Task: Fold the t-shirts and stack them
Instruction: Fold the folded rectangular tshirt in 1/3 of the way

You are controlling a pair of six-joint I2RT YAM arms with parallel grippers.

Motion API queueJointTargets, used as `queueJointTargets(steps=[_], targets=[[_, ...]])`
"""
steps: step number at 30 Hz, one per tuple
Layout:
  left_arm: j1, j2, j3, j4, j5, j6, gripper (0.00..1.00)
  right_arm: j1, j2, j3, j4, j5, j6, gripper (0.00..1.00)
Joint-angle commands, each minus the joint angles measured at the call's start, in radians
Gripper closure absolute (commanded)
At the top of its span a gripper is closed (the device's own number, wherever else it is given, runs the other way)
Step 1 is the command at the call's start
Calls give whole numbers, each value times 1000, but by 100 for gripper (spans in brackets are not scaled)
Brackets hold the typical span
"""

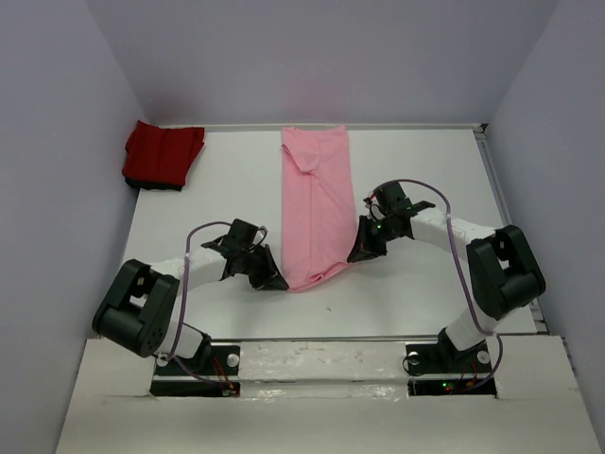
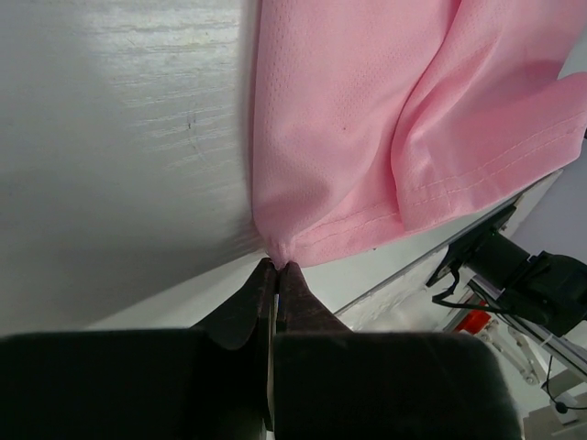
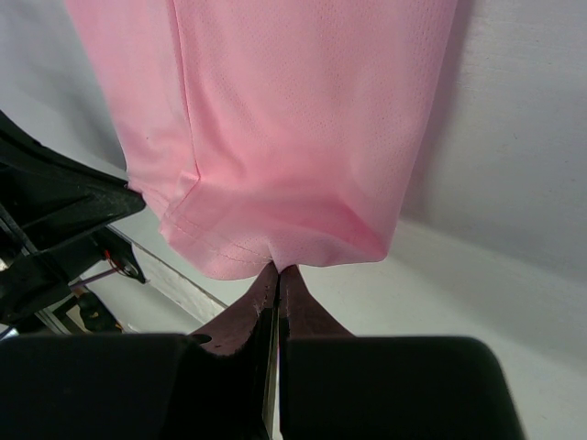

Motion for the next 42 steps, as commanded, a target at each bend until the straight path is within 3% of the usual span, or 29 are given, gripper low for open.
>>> queueJointTargets(steps=[1,16,37,40,42], targets=[[-6,-7,-5,7,20,1,99,12,-5,11,7,-10,-4,100],[-4,-5,199,-192,-49,80,100,-31,-40,52,-72,23,-53,100],[13,107,336,-201,-57,85,100,-141,35,223,-154,-22,-142,100],[22,126,363,-212,-59,97,93,-141,46,229,-154,-31,-145,100],[33,140,386,-220,-57,110,83,-141,55,232,-154,-39,-148,100]])
